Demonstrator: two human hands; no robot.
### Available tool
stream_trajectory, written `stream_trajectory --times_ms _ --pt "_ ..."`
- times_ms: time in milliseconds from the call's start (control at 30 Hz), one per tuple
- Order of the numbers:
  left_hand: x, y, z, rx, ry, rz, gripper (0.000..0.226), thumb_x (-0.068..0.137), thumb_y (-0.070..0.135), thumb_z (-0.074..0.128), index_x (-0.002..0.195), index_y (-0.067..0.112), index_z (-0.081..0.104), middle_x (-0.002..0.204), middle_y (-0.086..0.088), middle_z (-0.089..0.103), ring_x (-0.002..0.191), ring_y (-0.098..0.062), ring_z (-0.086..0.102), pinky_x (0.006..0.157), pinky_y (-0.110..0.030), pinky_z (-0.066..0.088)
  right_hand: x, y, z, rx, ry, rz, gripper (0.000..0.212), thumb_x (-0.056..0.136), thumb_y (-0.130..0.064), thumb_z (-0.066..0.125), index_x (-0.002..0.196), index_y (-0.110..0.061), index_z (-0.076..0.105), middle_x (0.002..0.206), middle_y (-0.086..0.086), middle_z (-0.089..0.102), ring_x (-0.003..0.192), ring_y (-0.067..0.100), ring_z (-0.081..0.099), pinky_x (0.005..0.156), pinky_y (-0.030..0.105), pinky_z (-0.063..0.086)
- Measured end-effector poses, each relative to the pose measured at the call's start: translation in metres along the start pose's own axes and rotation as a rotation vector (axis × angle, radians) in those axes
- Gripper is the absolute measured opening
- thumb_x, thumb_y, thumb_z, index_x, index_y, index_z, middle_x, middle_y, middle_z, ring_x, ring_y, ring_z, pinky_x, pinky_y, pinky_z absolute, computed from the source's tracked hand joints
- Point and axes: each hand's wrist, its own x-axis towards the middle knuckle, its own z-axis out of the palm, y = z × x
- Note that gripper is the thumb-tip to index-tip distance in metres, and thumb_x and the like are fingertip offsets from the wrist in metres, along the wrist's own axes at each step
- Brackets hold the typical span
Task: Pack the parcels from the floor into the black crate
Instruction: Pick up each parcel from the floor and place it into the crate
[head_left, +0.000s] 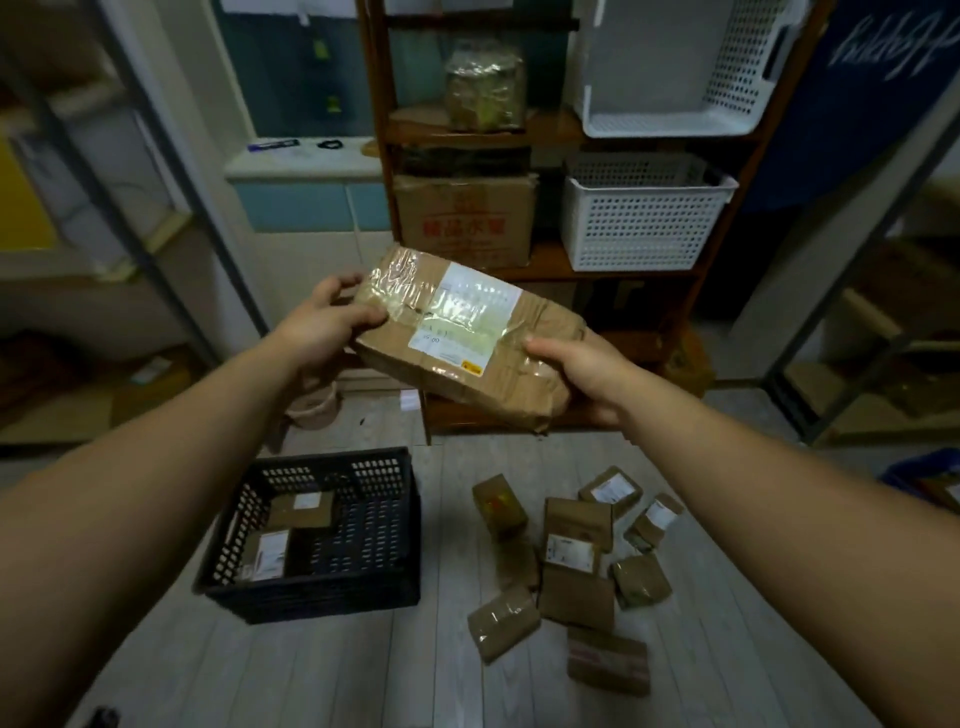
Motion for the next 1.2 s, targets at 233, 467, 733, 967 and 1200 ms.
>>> stream_trajectory --times_ms 233,467,733,967,1200 --pt "-0.010 -0.032 -0.110 -0.120 0.102 -0.185 0.067 0.073 0.036 0.075 0.130 0.031 0.040 0.114 -0.012 0.067 0.092 -0.033 0.068 0.067 -0.053 0.056 -0.001 0.019 0.179 0.256 -0.092 0.023 0.018 0.091 -0.019 0.061 0.108 -0.026 0.063 0.102 0.006 0.073 0.091 0.026 0.071 0.082 0.054 0.055" --pt "-0.011 -0.060 -0.231 -0.107 0.091 -0.167 0.065 0.086 0.009 0.063 0.136 0.032 0.029 0.122 -0.005 0.059 0.095 -0.031 0.063 0.055 -0.041 0.056 0.013 0.037 0.307 -0.174 -0.137 0.057 0.053 0.079 -0.027 0.074 0.125 -0.019 0.049 0.112 0.003 0.064 0.096 0.023 0.066 0.082 0.041 0.054" --pt "0.037 -0.071 -0.277 0.036 -0.083 -0.191 0.065 0.089 0.006 0.058 0.141 0.033 0.031 0.114 0.002 0.062 0.100 -0.022 0.062 0.079 -0.042 0.053 0.059 0.057 0.361 -0.195 -0.257 -0.015 0.041 0.087 -0.015 0.067 0.119 -0.029 0.047 0.119 0.005 0.064 0.106 0.022 0.063 0.098 0.043 0.049" --pt "0.121 -0.098 -0.281 0.041 -0.063 -0.288 0.059 0.093 0.012 0.055 0.142 0.034 0.032 0.117 0.003 0.062 0.092 -0.017 0.062 0.064 -0.034 0.051 0.148 0.079 0.373 -0.195 -0.321 0.035 0.035 0.097 -0.021 0.053 0.131 -0.025 0.045 0.120 0.001 0.062 0.106 0.019 0.062 0.096 0.038 0.050" --pt "0.211 -0.171 -0.291 0.147 -0.121 -0.426 0.065 0.091 0.015 0.057 0.144 0.036 0.024 0.130 -0.003 0.051 0.107 -0.023 0.053 0.080 -0.041 0.053 0.245 0.157 0.379 -0.226 -0.313 0.219 0.039 0.097 -0.024 0.050 0.136 -0.023 0.046 0.125 0.001 0.061 0.112 0.020 0.059 0.087 0.034 0.052"
